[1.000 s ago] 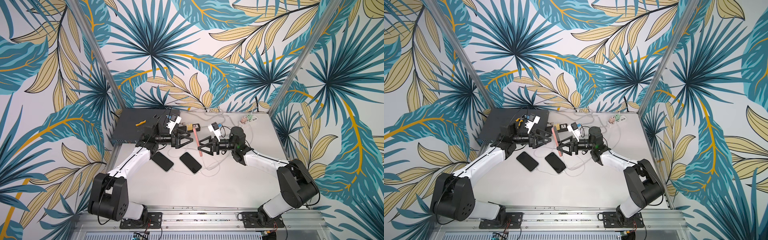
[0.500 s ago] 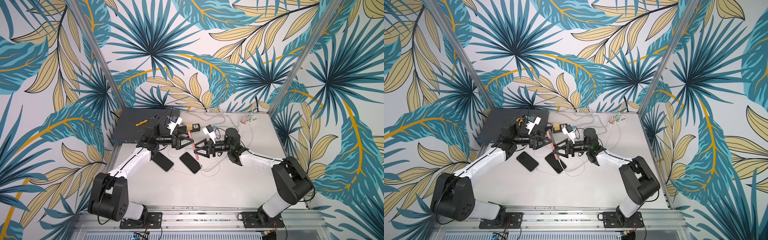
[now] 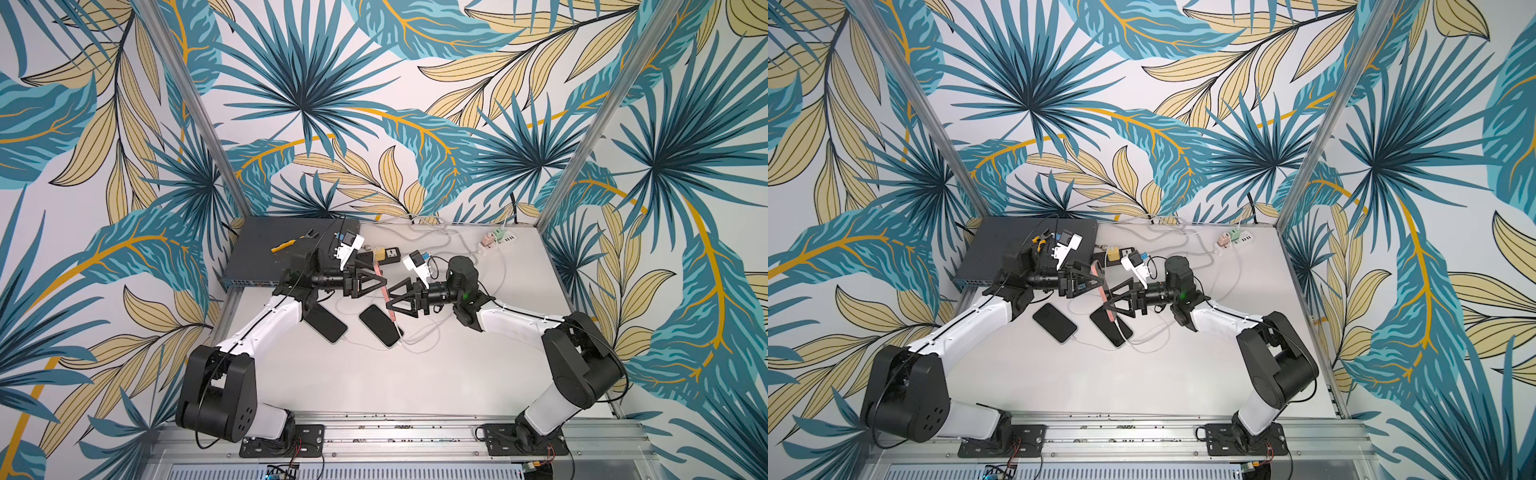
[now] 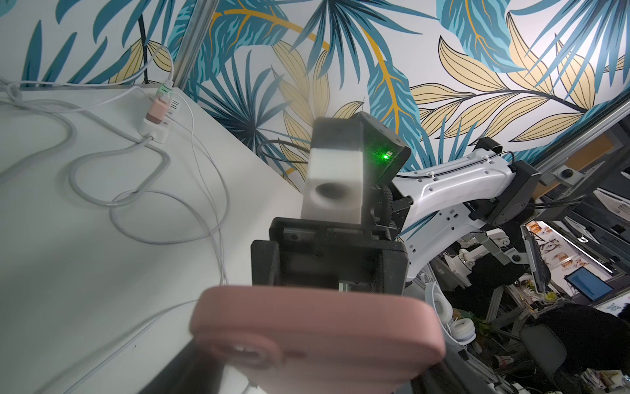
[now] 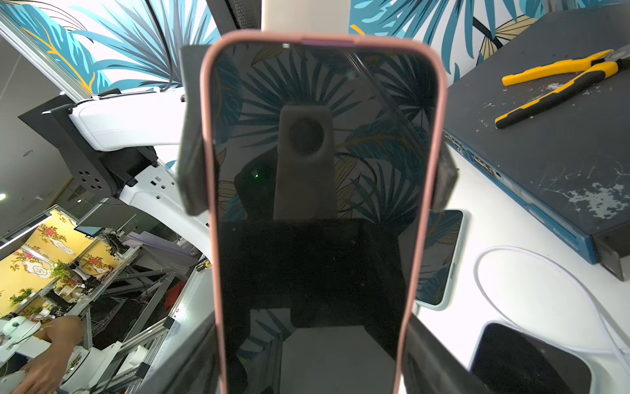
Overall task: Unplug the charging cable from the phone
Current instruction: Pick up the phone at the center of the board.
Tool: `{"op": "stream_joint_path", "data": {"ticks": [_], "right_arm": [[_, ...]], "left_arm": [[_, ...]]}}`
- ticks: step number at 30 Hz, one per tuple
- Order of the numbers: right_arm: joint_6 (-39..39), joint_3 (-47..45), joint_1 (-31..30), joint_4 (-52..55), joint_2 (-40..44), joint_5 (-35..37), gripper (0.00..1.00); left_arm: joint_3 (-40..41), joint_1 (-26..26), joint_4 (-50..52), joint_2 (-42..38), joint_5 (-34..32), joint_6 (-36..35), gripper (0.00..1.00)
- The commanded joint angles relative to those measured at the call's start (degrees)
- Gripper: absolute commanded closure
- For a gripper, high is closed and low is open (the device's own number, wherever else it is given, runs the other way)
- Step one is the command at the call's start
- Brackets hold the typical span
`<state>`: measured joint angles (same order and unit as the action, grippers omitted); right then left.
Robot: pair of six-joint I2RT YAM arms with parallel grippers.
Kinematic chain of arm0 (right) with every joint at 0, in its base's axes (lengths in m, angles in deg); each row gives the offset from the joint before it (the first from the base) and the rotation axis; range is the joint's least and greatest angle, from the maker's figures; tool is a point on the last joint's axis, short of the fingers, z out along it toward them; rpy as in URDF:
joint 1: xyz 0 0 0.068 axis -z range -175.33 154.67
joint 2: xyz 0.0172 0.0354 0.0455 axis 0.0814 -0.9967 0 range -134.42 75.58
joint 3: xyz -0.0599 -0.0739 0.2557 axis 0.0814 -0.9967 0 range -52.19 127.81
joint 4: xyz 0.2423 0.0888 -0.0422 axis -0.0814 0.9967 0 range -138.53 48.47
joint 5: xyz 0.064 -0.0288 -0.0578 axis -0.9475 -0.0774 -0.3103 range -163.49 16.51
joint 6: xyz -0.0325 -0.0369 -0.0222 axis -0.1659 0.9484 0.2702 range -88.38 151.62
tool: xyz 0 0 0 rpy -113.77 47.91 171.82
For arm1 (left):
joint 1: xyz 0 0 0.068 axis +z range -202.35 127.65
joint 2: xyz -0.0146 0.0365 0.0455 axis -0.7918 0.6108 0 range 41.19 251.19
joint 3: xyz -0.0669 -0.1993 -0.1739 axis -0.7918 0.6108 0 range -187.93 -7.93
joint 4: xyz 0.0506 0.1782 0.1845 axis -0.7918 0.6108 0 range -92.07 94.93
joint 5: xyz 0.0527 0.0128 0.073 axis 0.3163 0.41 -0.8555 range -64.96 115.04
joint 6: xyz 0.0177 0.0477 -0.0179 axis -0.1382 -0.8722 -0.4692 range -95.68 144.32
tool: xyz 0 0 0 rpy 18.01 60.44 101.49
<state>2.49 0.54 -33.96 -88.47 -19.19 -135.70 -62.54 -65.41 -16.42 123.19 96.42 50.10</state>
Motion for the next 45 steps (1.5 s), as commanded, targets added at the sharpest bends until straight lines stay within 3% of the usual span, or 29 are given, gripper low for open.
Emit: {"op": "stream_joint_path", "data": {"ticks": [1,8,16,20,26,45], "right_arm": [[0.5,1.4,-0.1,0.4,-0.2,-0.1,0.29],[9.2,1.6,0.0,10.8,2.4,2.9,0.09],[20.8,-0.4,0.0,22.9,5.1,7.0,0.06],[21.8,-4.0,0.0,20.6,6.4,6.3,0.11],[17.0,-9.9,-0.1,10.6,7.5,4.5,0.24],[17.9,-7.9,-2.6,11.1,3.5,7.7,0.66]], "left_arm": [[0.6,-0.3,-1.8,-0.6,1.6,-1.2,0.27],[0.6,-0.3,-2.2,-0.7,2.1,-1.6,0.51],[1.1,1.0,-6.4,-1.1,3.0,1.2,0.55],[1.9,2.6,-8.9,-1.6,2.8,2.7,0.55],[2.7,5.1,-11.7,-2.0,2.1,5.1,0.55],[3.4,5.6,-14.8,-1.0,2.2,7.6,0.55]]}}
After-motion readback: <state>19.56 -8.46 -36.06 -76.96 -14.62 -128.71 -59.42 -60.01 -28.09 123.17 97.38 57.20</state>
